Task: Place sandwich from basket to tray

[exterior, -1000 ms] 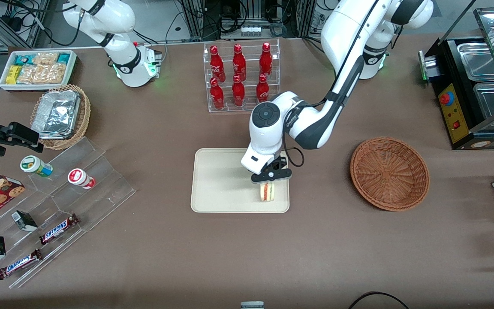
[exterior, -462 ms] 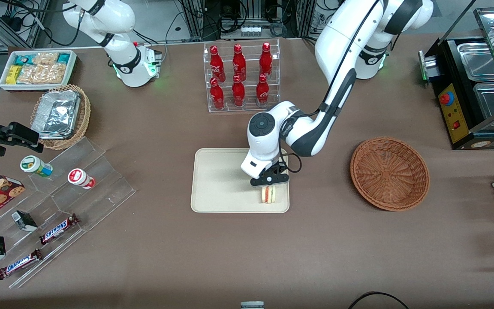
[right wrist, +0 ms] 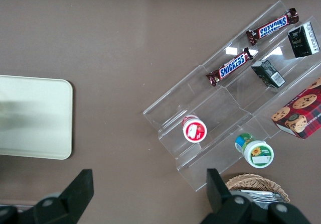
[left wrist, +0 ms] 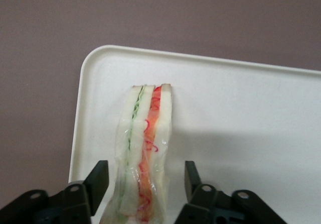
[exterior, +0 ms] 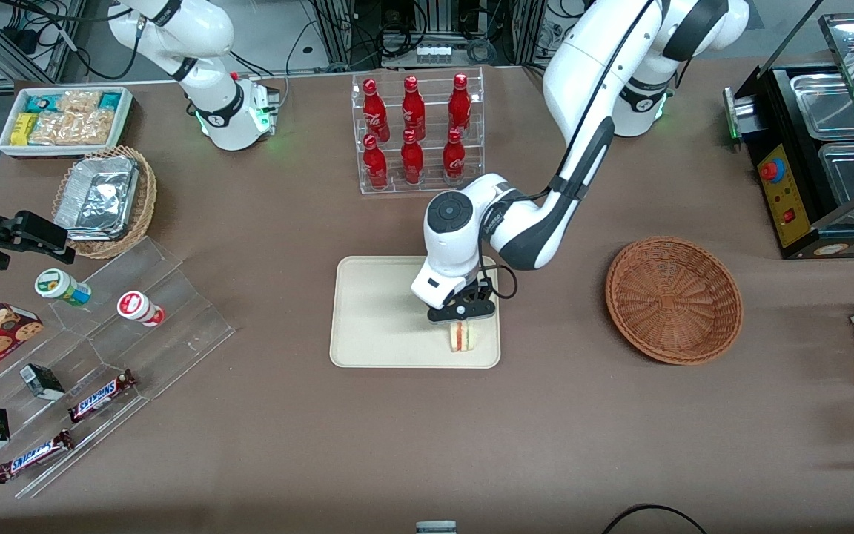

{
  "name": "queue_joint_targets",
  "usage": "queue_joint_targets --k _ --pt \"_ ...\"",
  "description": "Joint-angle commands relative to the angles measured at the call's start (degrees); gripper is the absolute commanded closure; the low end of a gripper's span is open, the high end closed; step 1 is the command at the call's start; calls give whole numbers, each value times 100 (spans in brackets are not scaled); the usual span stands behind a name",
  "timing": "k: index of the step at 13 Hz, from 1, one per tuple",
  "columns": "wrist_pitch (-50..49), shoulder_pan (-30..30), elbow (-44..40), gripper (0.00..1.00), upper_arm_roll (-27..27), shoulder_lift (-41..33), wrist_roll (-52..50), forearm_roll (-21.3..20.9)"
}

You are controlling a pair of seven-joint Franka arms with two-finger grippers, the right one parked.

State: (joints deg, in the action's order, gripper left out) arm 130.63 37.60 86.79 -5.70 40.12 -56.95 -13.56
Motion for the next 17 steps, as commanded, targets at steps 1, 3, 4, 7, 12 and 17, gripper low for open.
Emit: queue_joint_targets --k 1,3,4,7,12,17 --pt "-404 46 -145 0 43 -257 -140 -51" --pt "-1045 -68 -136 0 61 -713 -140 -33" --pt "-1405 -156 -110 0 87 -1038 -114 -16" --pt "-2381 -586 -83 0 87 -1917 9 81" --pt "-3657 -1657 -83 0 87 -3192 1632 643" --pt "-4370 -2729 153 0 96 -4019 3029 994"
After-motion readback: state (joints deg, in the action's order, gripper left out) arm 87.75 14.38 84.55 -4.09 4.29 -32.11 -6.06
